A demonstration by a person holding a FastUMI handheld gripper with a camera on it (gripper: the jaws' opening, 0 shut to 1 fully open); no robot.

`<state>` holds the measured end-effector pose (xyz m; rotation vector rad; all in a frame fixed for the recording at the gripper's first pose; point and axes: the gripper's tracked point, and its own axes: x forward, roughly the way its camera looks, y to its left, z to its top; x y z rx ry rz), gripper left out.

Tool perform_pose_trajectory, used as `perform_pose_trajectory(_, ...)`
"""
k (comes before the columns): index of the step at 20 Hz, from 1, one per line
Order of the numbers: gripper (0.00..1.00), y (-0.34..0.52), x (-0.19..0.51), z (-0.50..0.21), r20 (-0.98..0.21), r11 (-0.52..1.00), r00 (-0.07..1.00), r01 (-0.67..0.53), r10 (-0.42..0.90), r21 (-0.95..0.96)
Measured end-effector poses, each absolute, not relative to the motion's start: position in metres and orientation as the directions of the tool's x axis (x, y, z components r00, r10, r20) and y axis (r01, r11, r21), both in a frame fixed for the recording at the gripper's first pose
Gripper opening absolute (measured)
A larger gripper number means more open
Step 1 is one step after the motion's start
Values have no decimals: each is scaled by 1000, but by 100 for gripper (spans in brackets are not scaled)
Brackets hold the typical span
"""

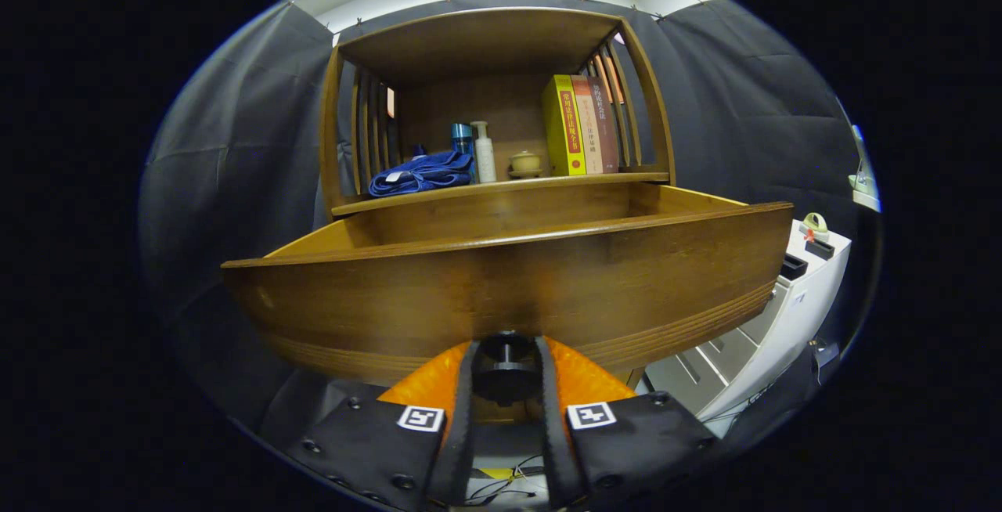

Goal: Pull open the drawer, take out the items inside it, and place them on the countertop above the cabinet.

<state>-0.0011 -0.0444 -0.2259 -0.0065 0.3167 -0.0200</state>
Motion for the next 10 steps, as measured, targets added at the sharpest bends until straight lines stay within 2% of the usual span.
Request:
perform_pose_trajectory(3,51,-44,-1,-218,-290,999,957,15,-26,-41)
perform_pose_trajectory(8,94,-39,-9,-144,-110,990,993,38,-53,-140)
perform_pose_trajectory(10,94,-26,-11,-94,-30,989,999,24,-29,-144)
